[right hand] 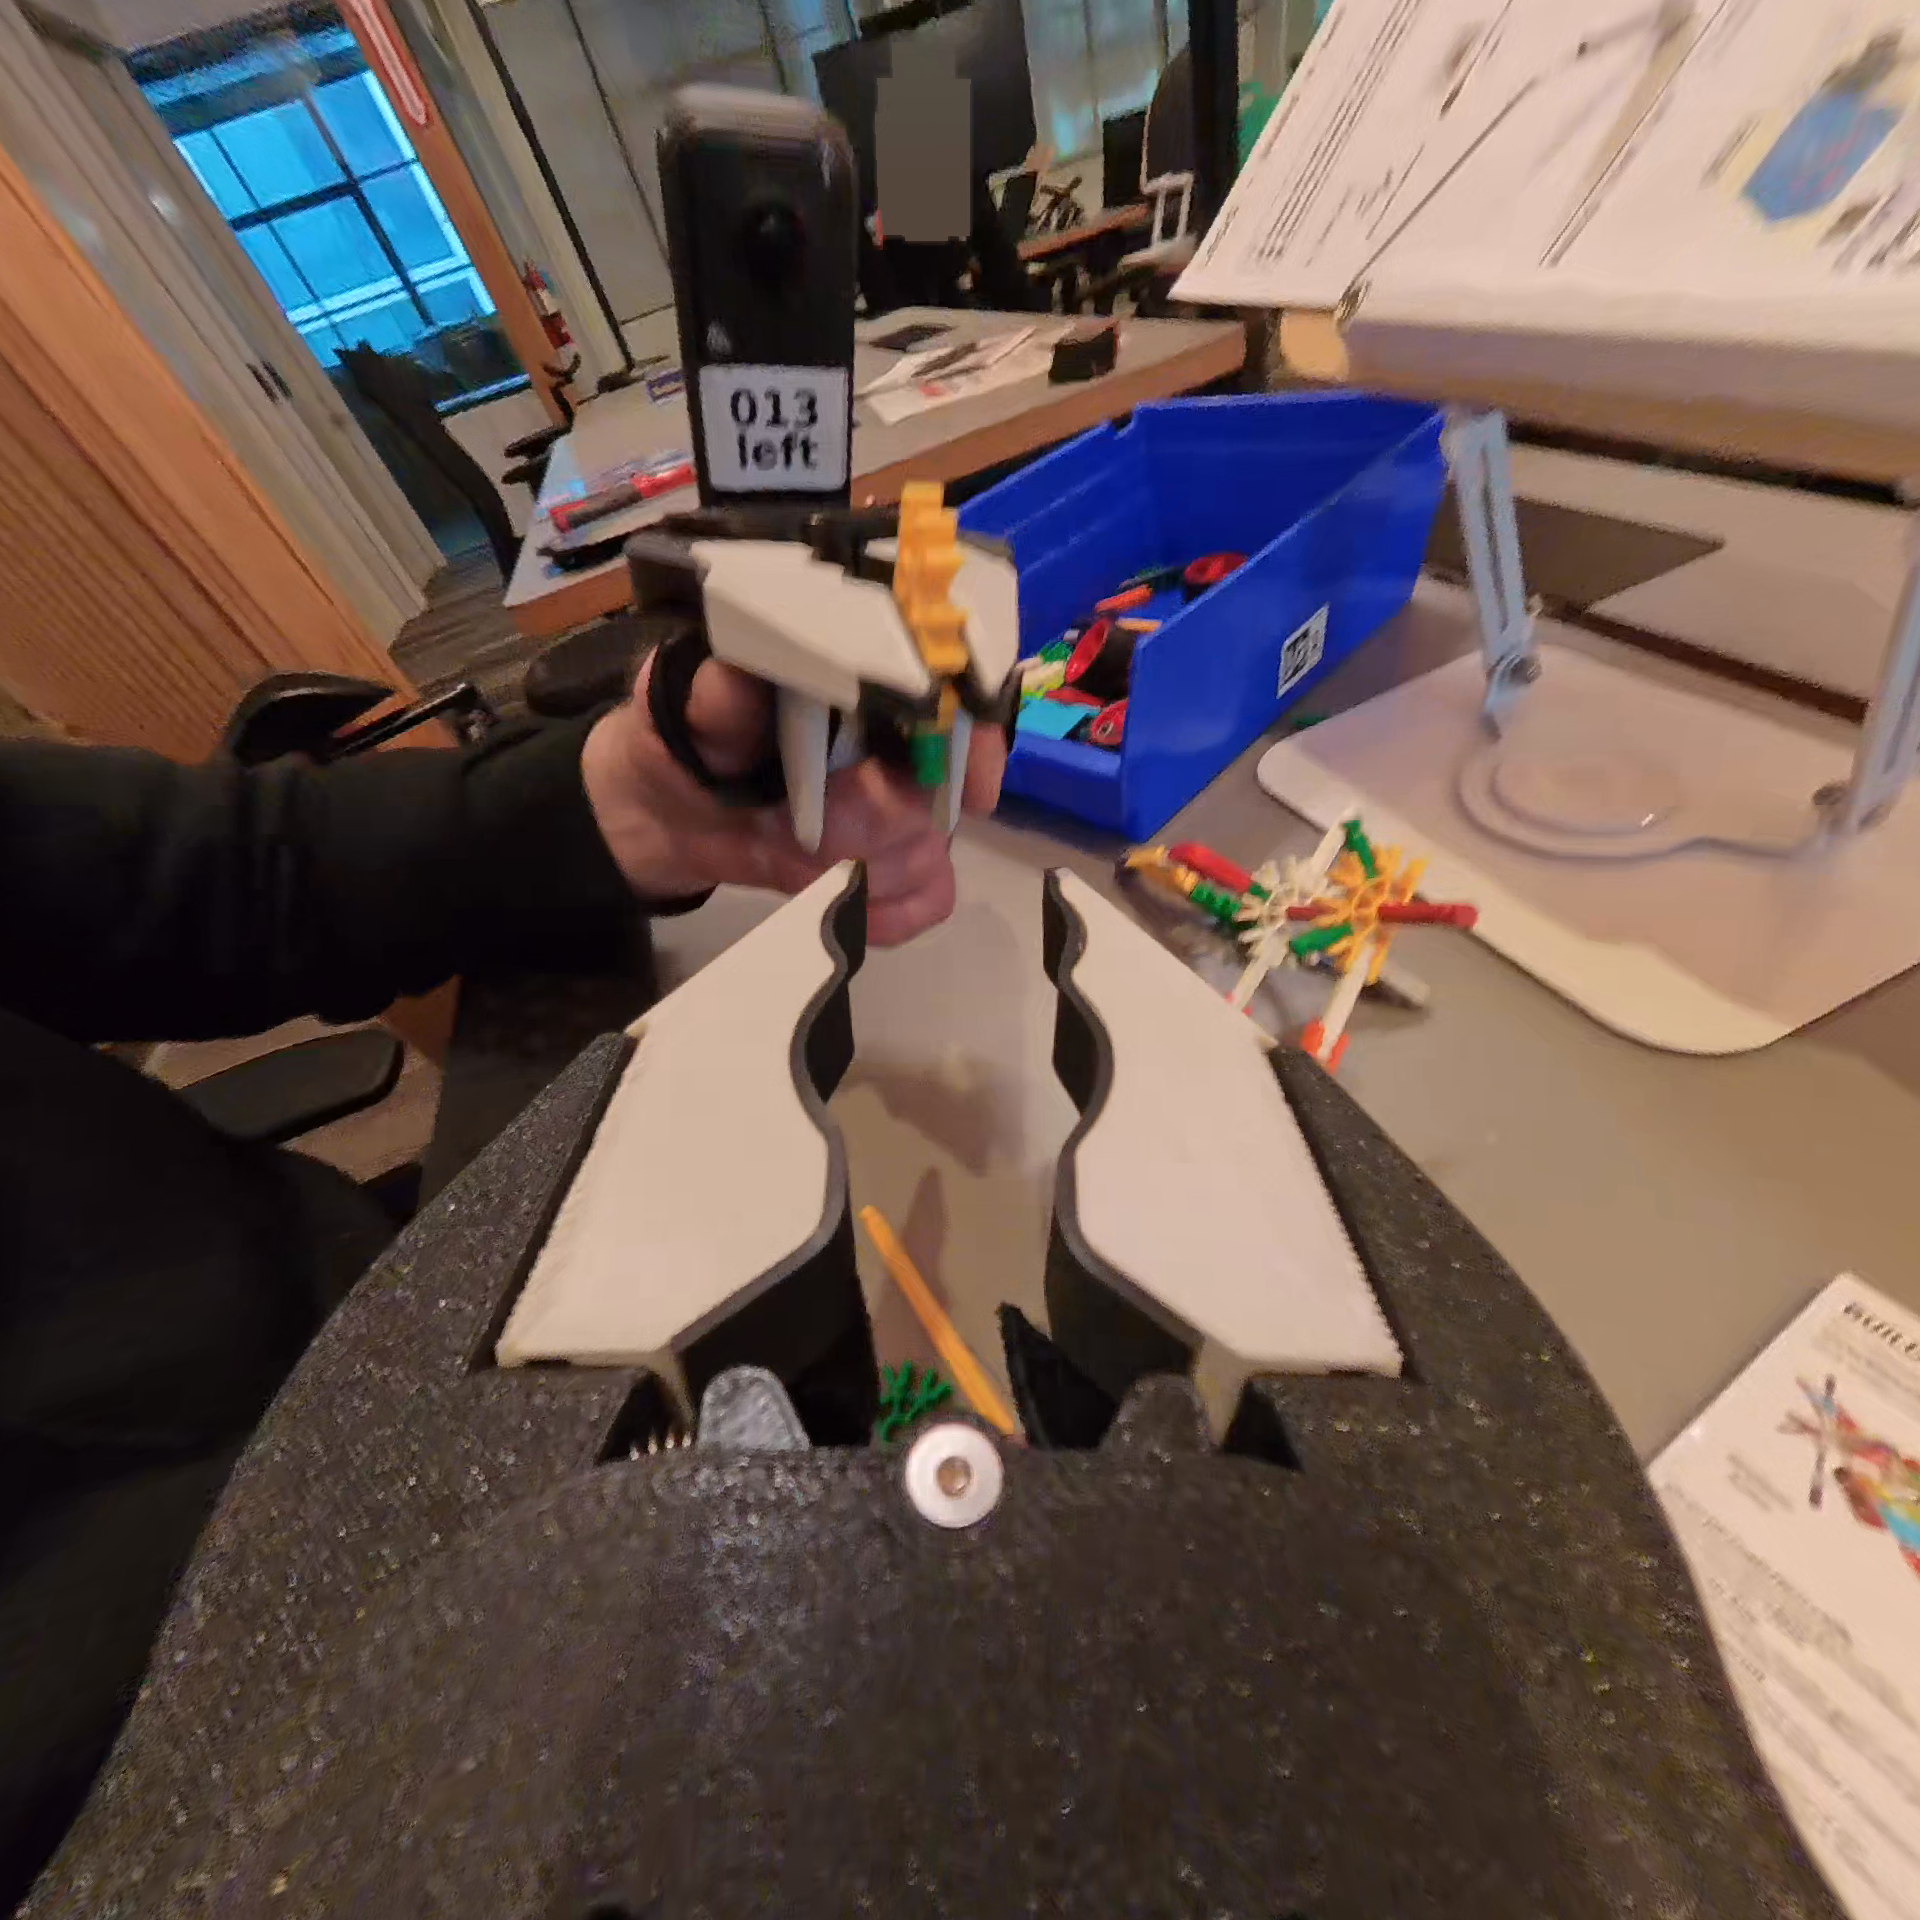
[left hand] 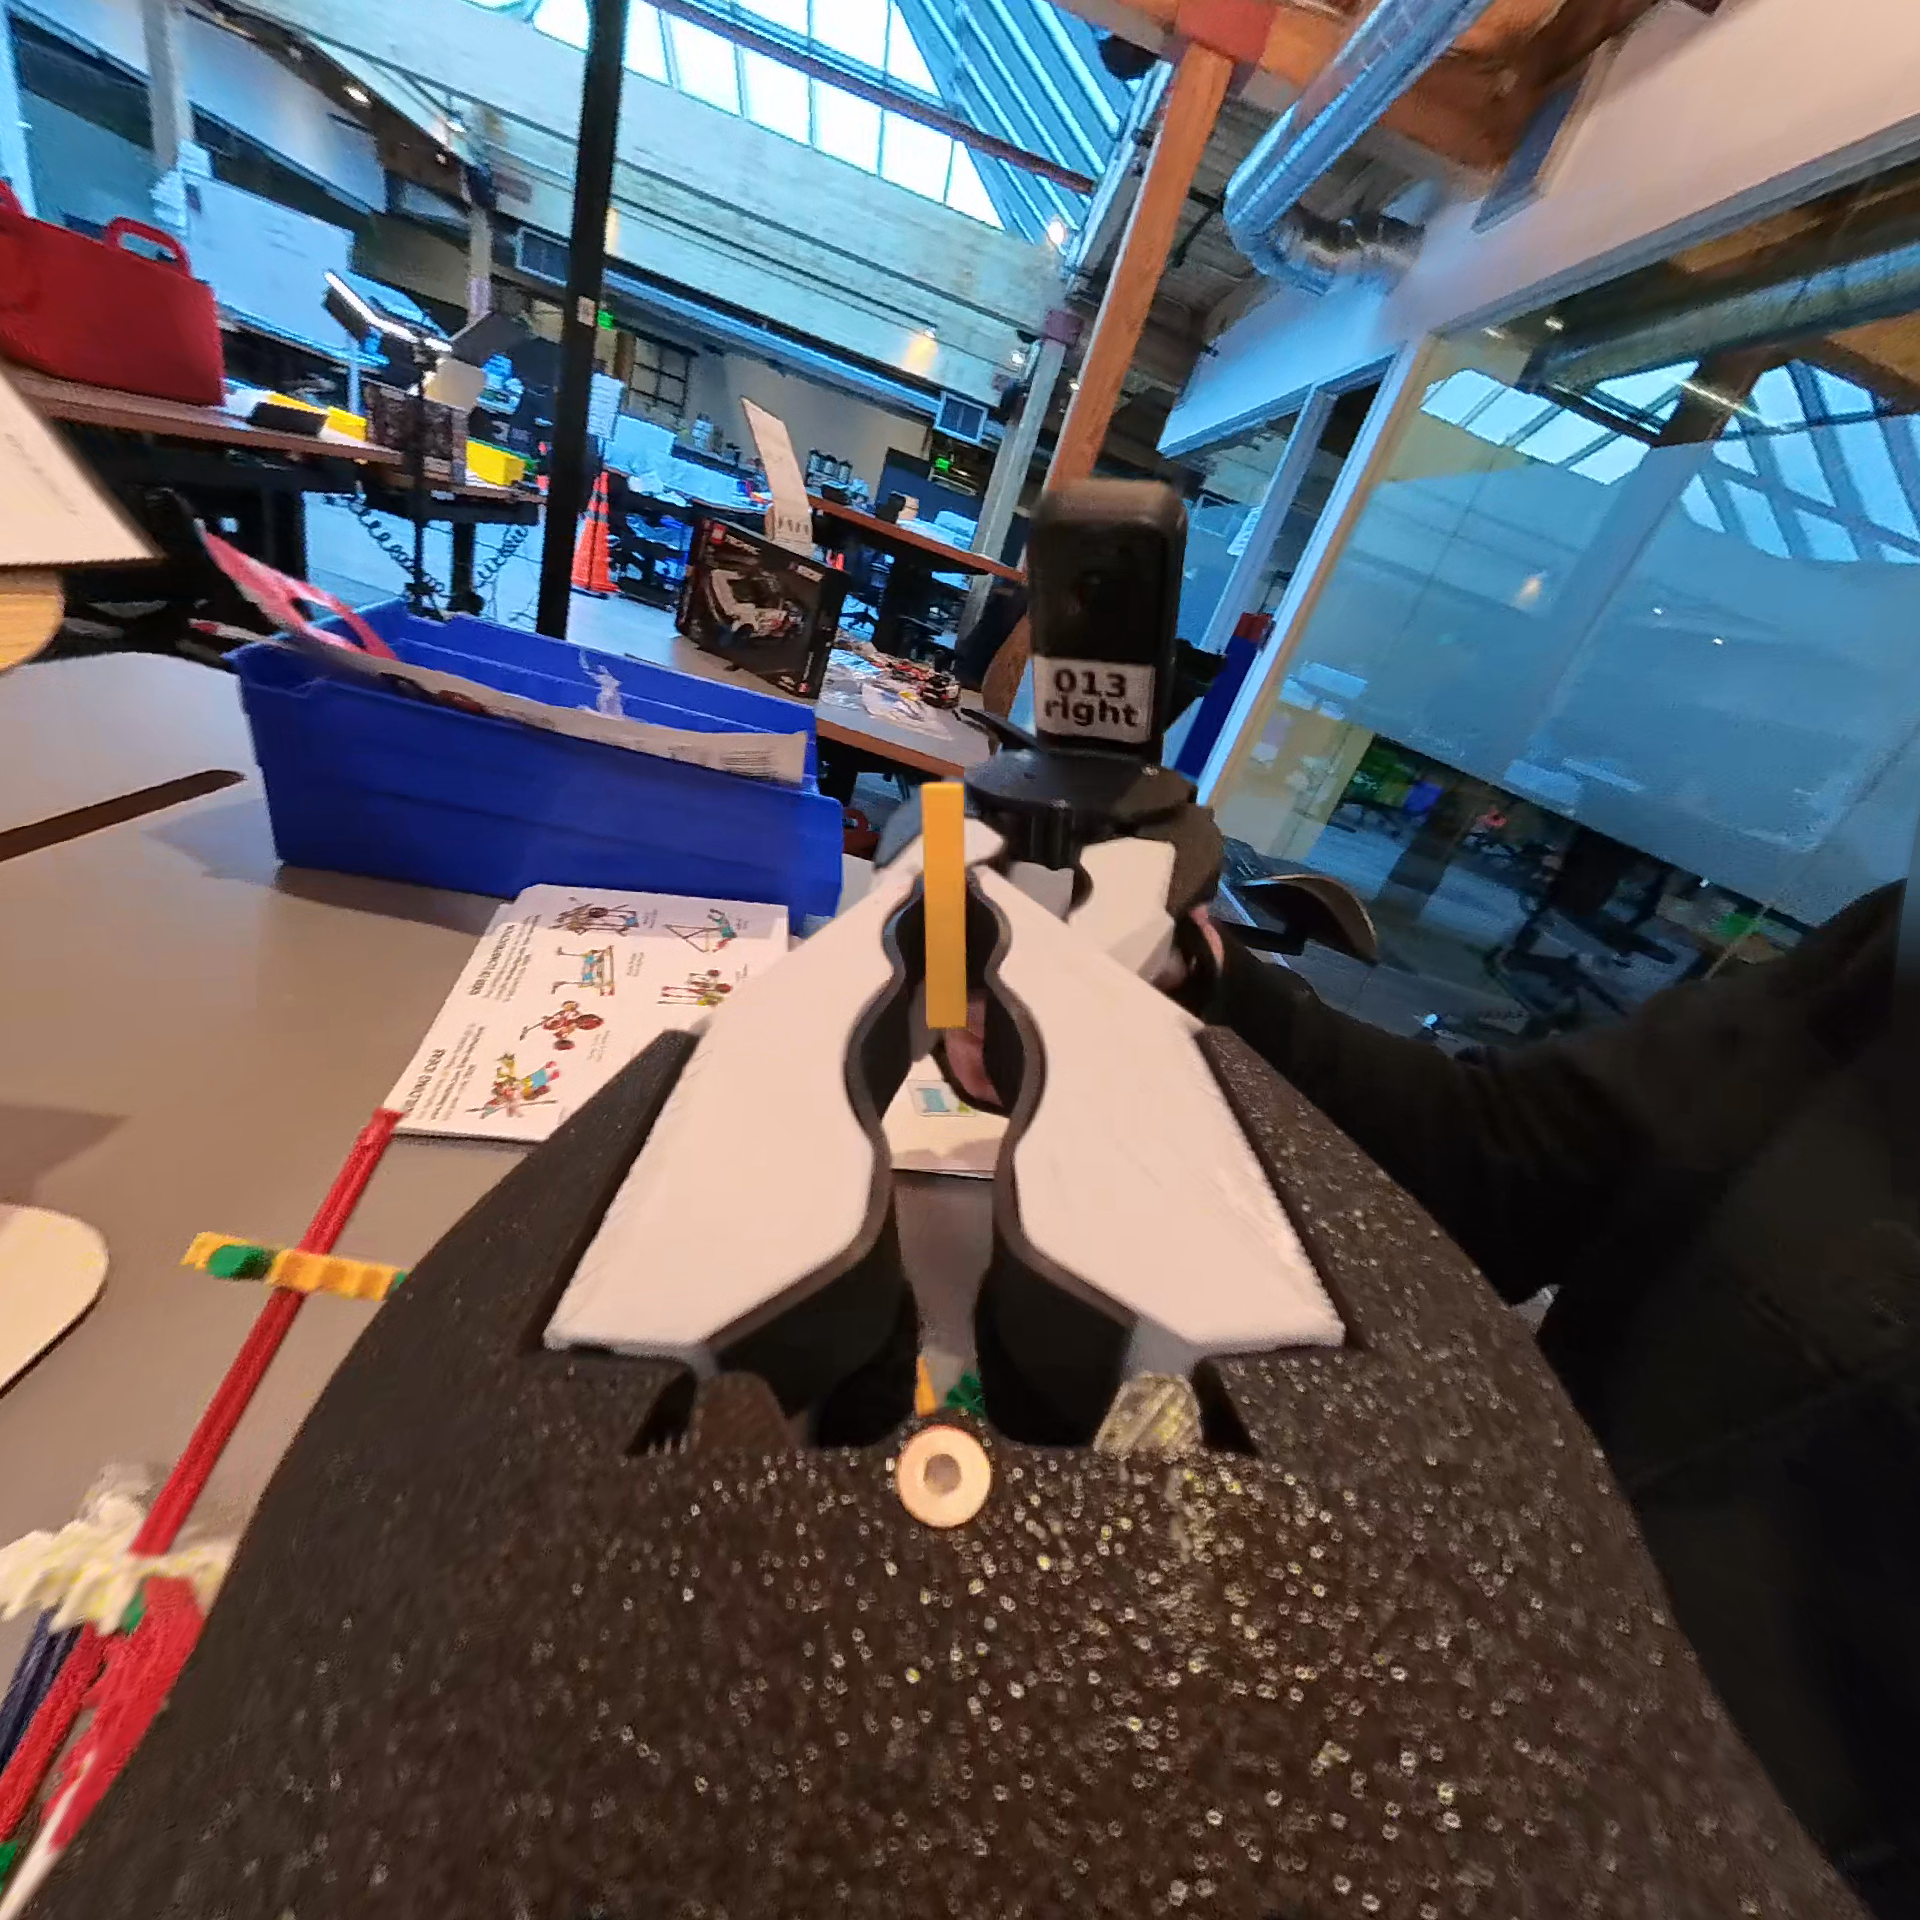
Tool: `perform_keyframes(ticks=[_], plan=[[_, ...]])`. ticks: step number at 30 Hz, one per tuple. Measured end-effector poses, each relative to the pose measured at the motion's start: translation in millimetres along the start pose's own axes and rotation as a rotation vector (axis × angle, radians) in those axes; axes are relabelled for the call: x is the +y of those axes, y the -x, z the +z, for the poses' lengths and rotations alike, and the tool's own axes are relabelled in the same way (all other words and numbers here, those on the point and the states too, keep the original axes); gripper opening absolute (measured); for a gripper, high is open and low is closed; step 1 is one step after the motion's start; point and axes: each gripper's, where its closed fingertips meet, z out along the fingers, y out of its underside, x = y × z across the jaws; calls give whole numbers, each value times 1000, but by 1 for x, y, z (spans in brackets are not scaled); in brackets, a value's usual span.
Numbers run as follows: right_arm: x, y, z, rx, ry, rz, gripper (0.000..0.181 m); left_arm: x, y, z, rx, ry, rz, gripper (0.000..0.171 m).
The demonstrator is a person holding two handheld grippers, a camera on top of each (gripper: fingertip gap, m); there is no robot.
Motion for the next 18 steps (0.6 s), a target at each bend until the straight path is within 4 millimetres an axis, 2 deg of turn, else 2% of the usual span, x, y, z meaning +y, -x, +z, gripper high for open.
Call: perform_keyframes(ticks=[2, 6, 11, 15, 18], plan=[[-6, 3, 4, 0, -18, -45, 18, 2, -4, 4, 12, 1, 12, 4], [-17, 12, 6, -27, -73, -95, 11, 7, -11, 8, 43, 11, 25, 4], [-12, 11, 7, -8, -36, -138, 3, 11, -14, 9, 48, 46, 97, 8], [-6, 9, 6, 28, 12, -180, 3, 11, -10, 4, -27, 119, 259, 15], [-3, 10, 7, 40, 35, -212, 3, 14, -12, 0, -49, 192, 376, 12]])
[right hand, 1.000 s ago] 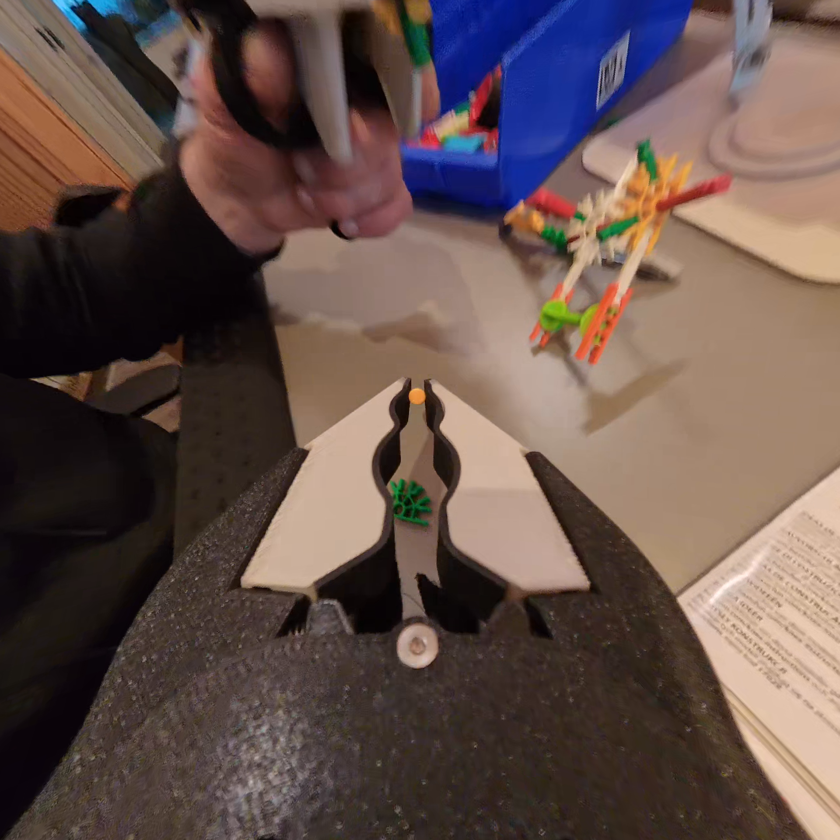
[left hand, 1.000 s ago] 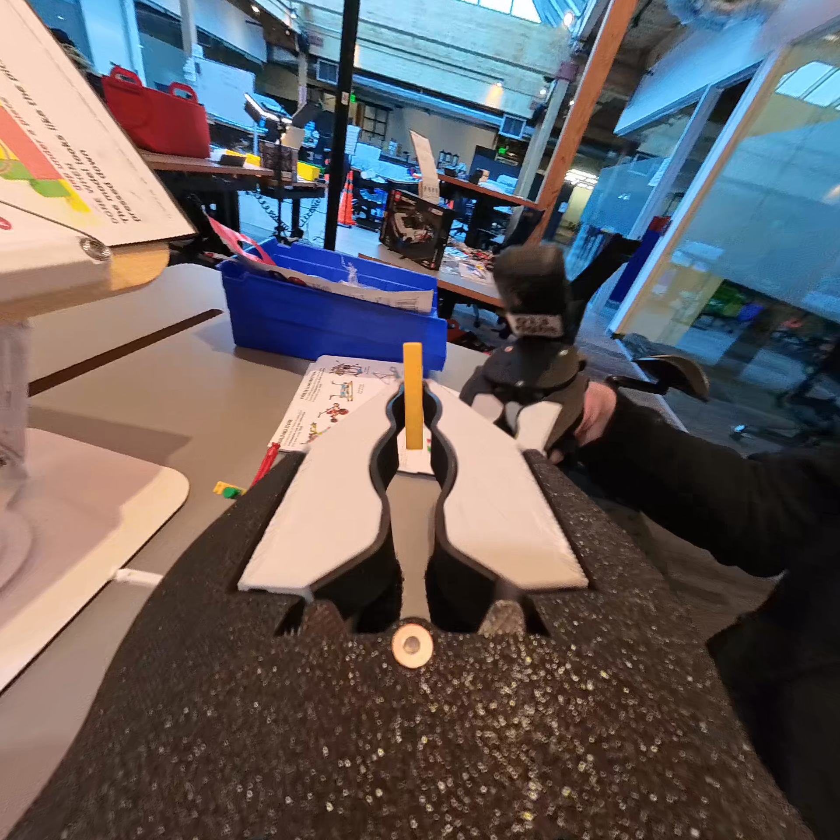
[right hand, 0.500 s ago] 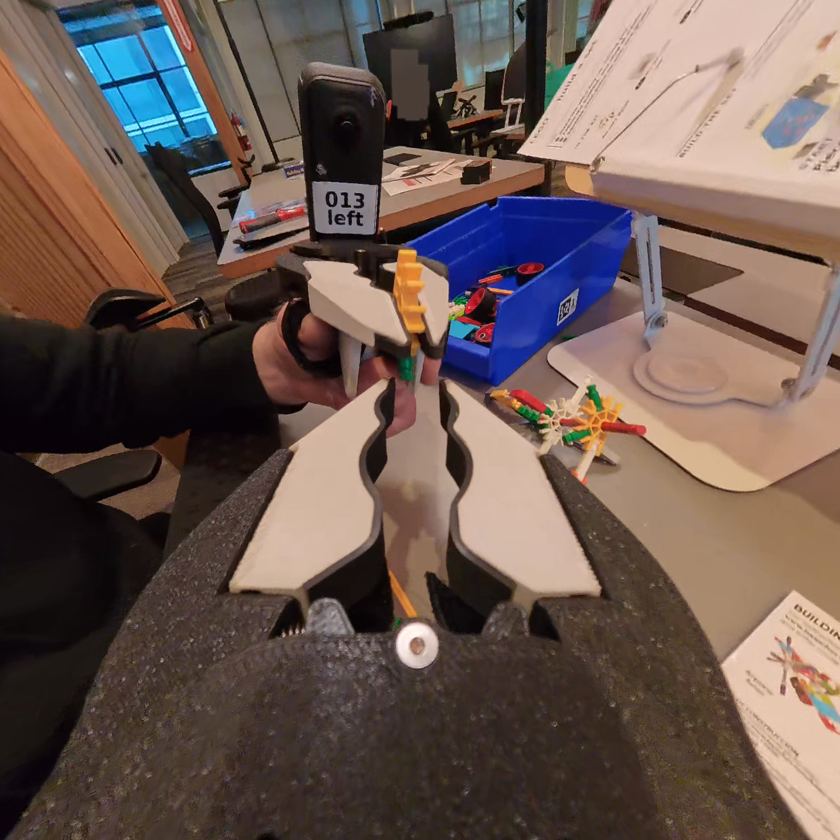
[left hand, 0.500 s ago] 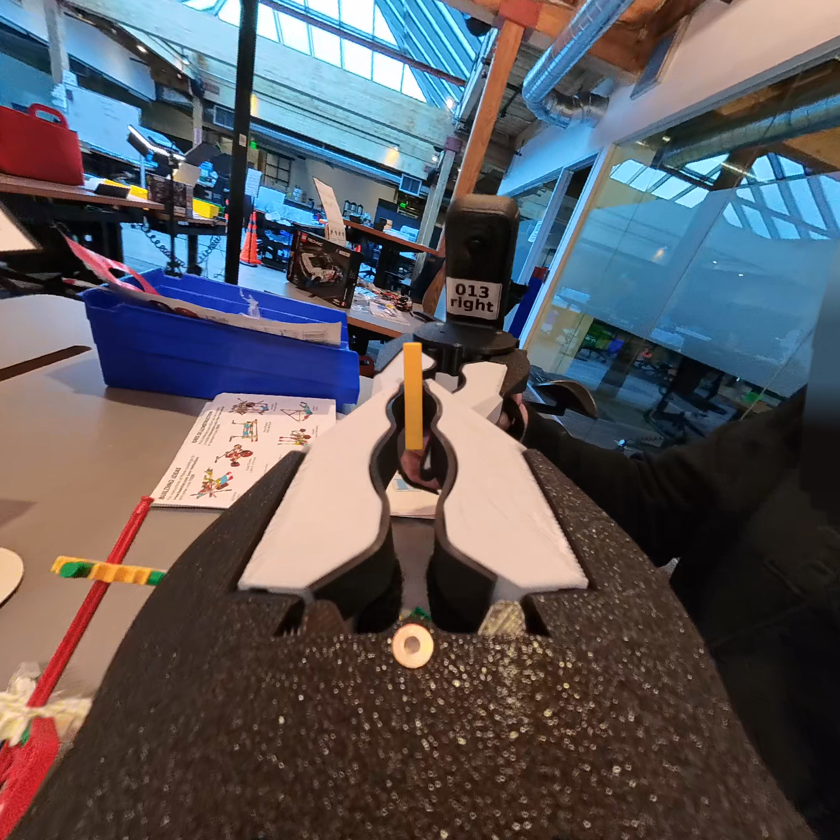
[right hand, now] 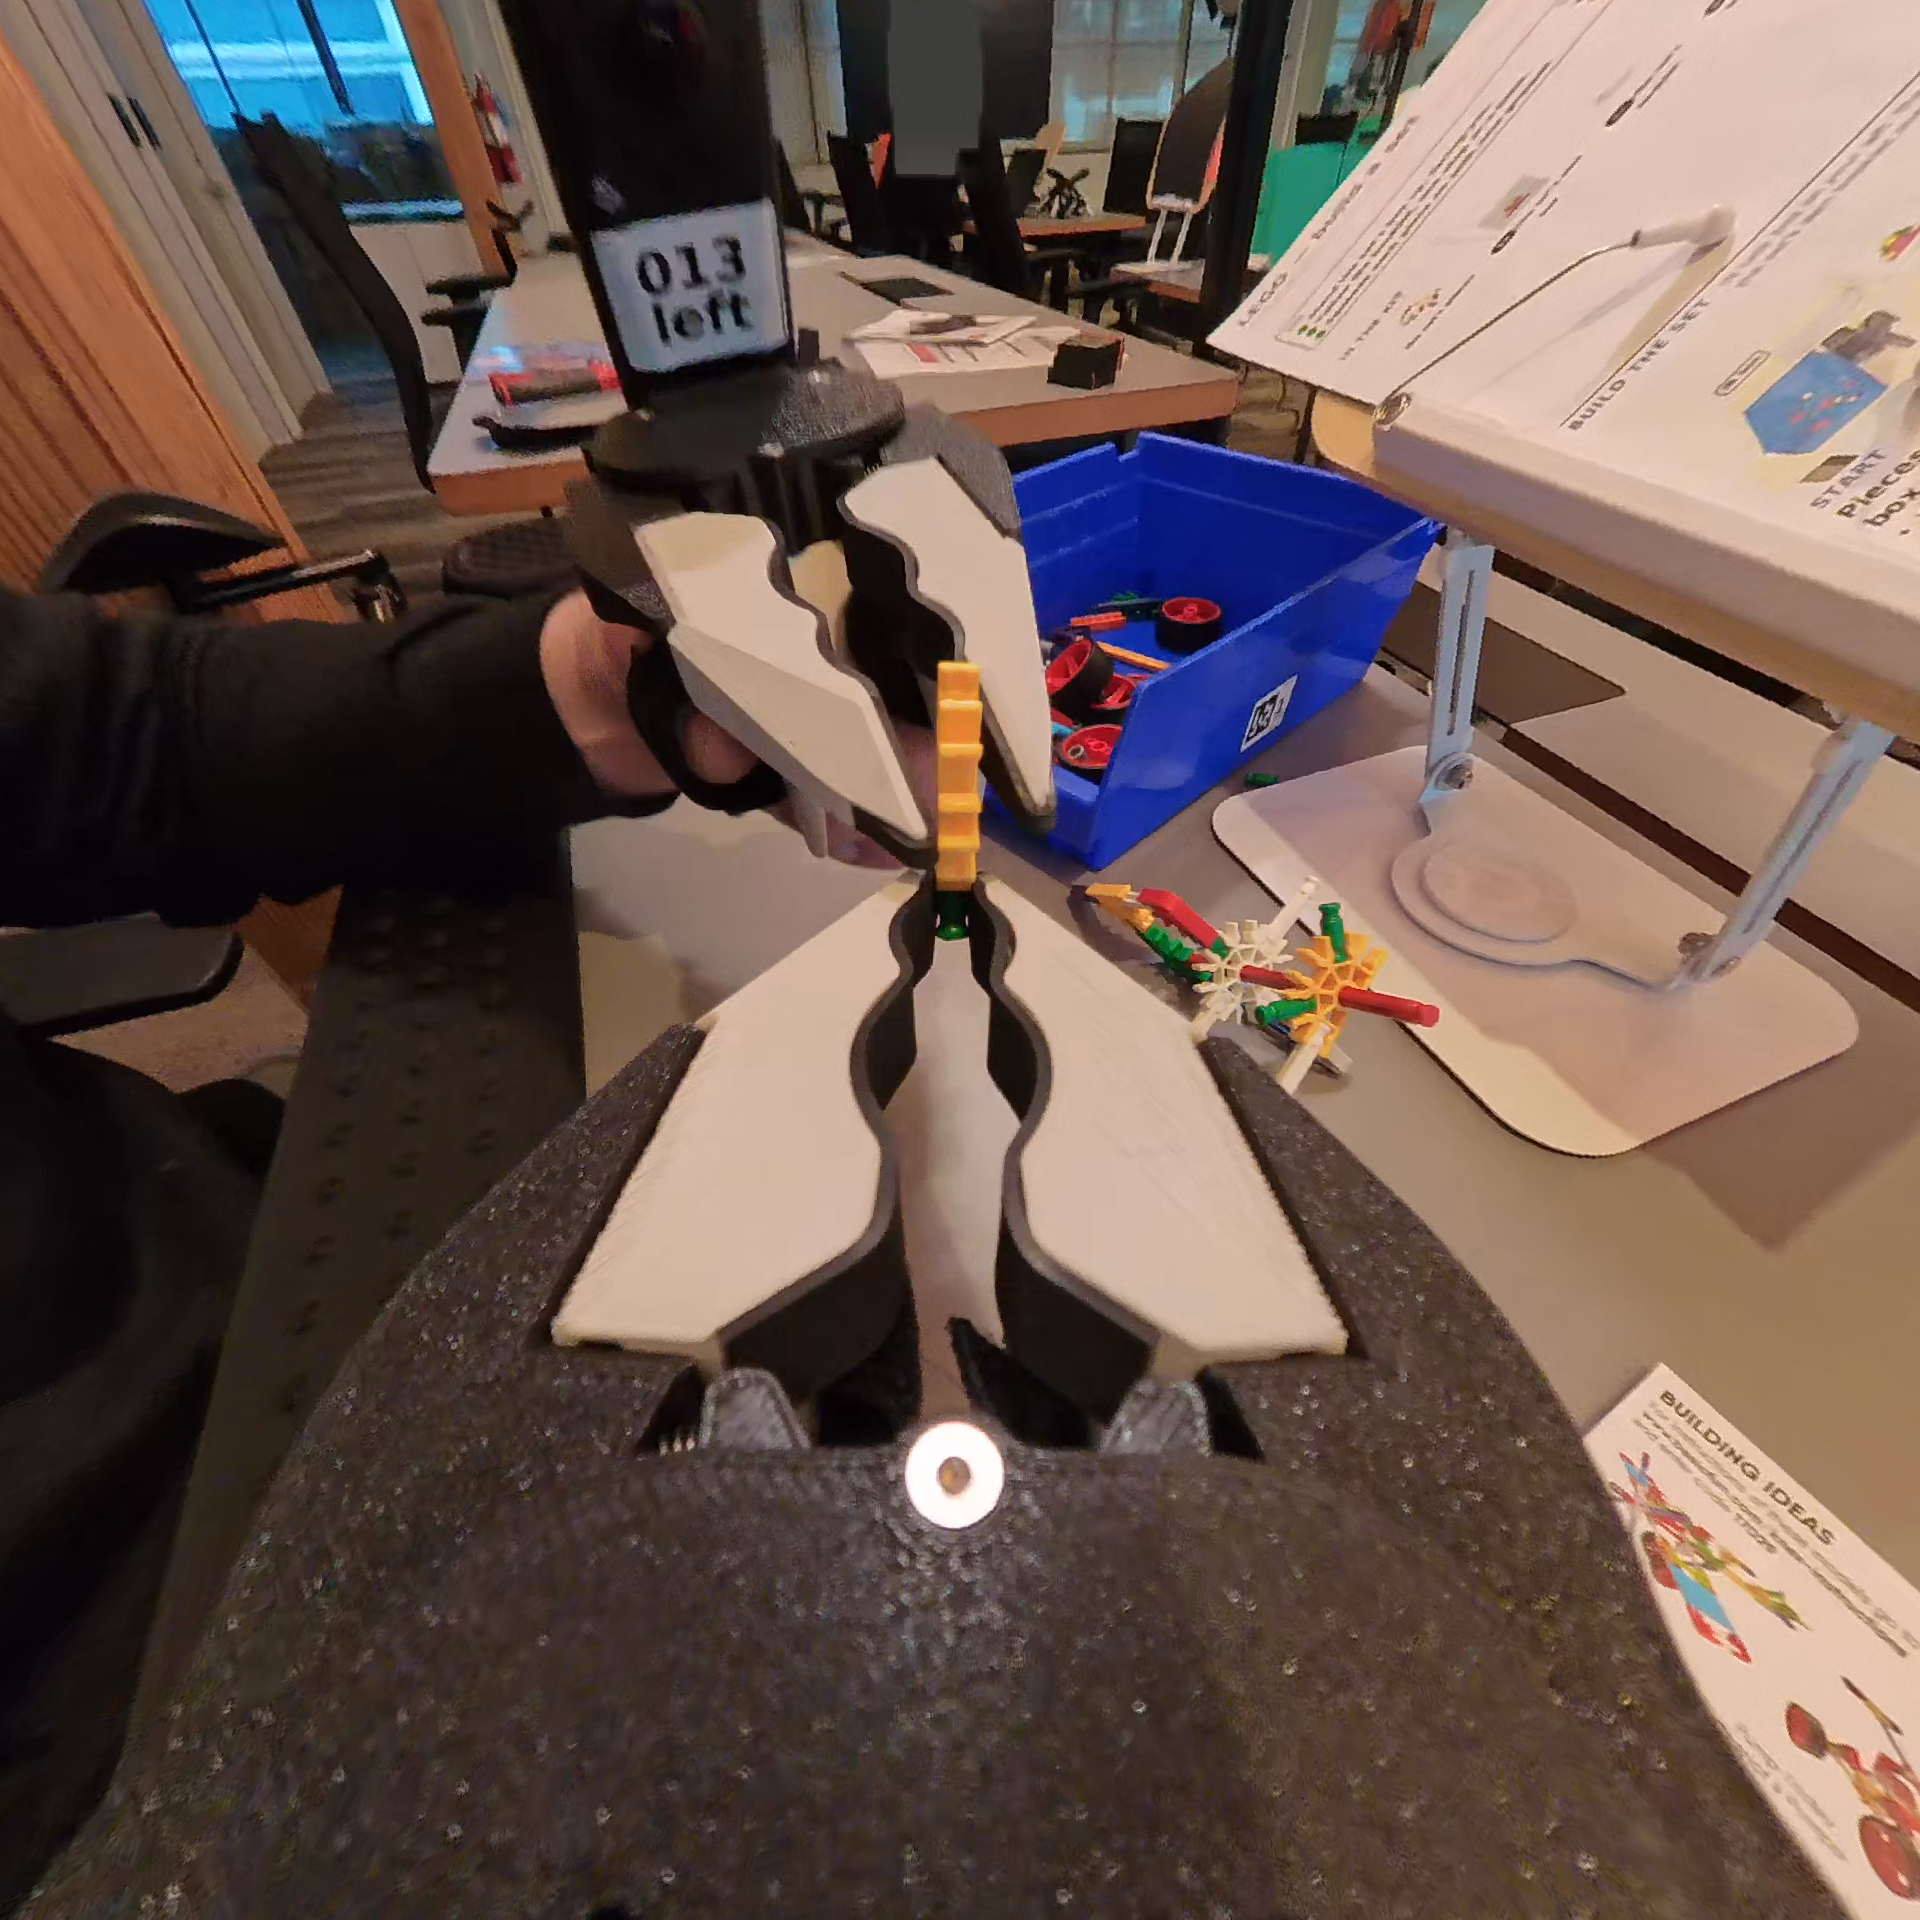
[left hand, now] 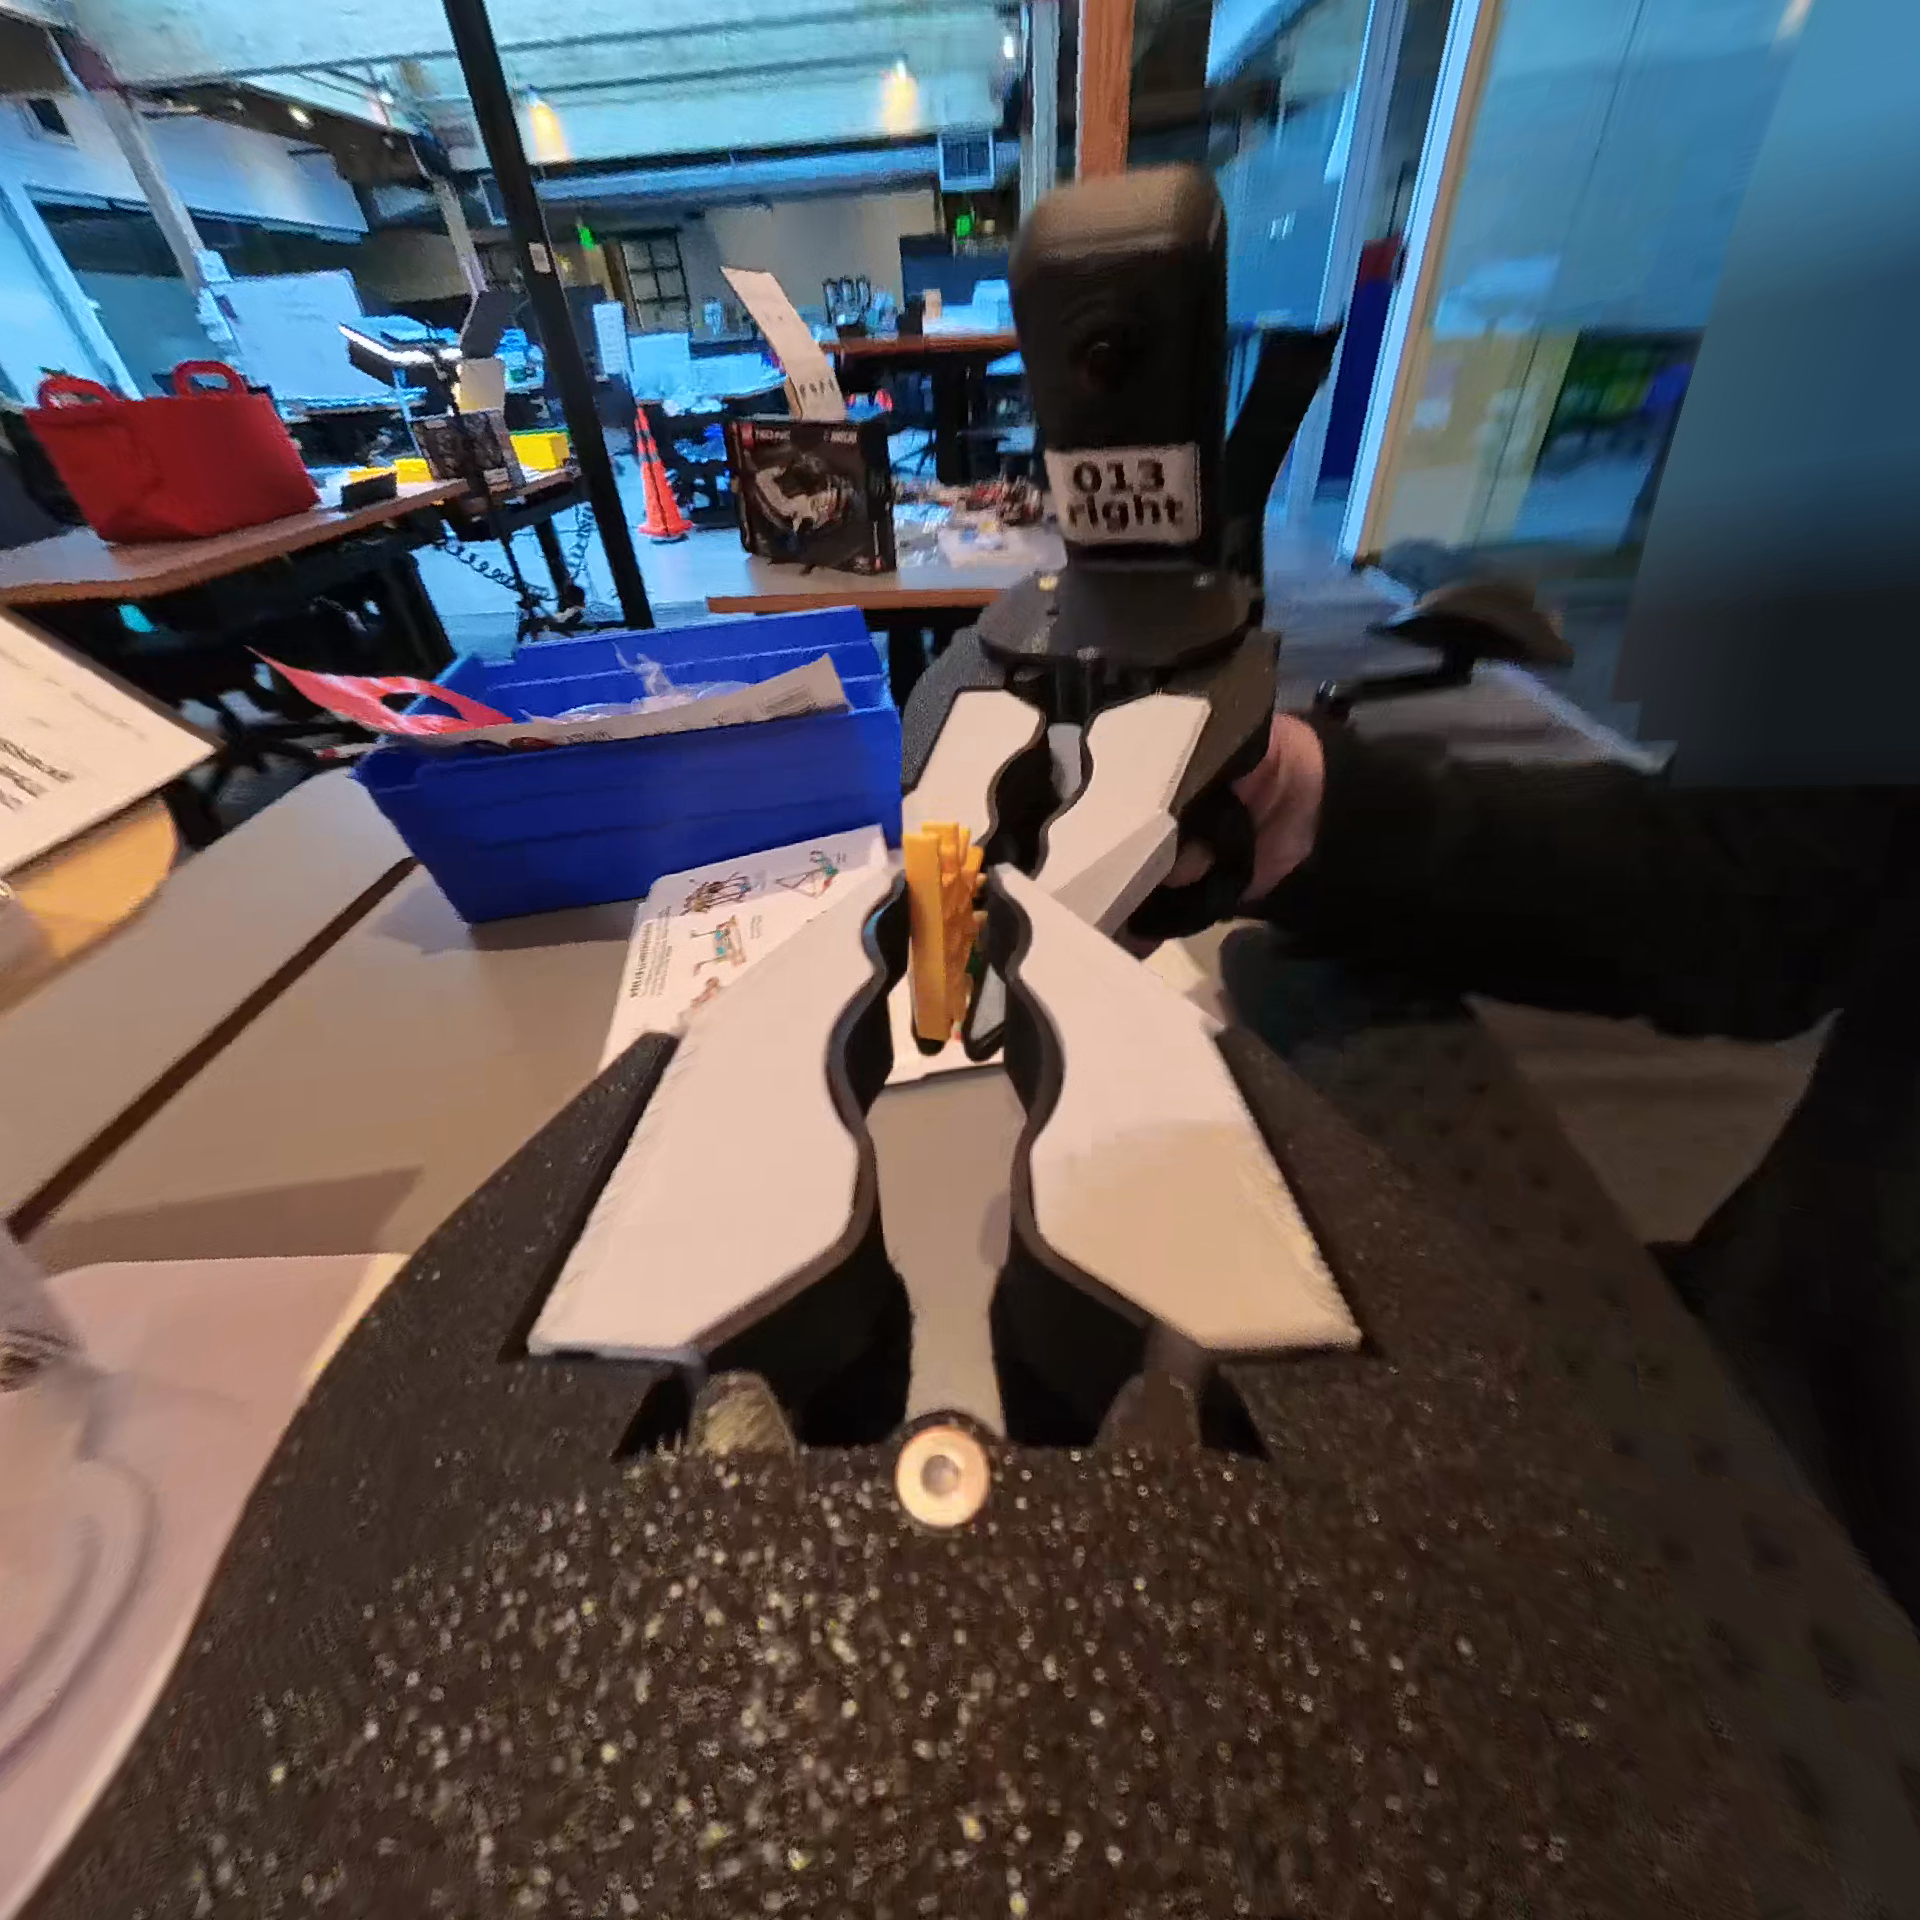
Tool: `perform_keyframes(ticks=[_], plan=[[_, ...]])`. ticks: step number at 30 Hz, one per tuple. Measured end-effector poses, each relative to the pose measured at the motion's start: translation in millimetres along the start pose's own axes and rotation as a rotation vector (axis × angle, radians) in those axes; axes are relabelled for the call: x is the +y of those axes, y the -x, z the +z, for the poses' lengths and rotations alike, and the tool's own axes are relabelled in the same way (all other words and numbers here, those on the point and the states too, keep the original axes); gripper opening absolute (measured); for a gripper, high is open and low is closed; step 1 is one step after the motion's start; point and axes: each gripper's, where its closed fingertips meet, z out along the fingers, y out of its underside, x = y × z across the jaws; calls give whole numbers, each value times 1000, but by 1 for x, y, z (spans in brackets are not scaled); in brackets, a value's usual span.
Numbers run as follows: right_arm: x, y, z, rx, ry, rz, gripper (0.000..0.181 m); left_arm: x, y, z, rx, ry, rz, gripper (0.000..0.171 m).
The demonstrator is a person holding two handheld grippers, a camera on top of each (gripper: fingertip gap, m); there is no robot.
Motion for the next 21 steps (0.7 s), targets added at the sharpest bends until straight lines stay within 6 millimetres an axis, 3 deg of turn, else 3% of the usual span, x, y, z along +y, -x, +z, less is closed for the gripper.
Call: perform_keyframes(ticks=[5, 9, 14, 15, 16, 18, 21], plan=[[0, -5, 2, 50, 0, 30, 3, 3, 4, 0, -114, 68, 209, 10], [-1, -9, 2, 73, -31, 97, 4, 3, 11, 3, -292, 111, 498, 10], [-12, -13, 1, 42, -140, 258, 5, -11, 18, 2, -589, 117, 901, 9], [-13, -8, 5, 7, -151, 292, 0, -13, 20, 2, -656, 130, 991, 0], [-9, -3, 11, -10, -143, 307, 1, -16, 26, -2, -731, 164, 1103, 2], [-5, 0, 21, 8, -136, 306, 2, -14, 31, -5, -729, 182, 1086, 2], [-8, -9, 18, 55, -144, 270, 3, -12, 32, -4, -702, 185, 1037, 3]])
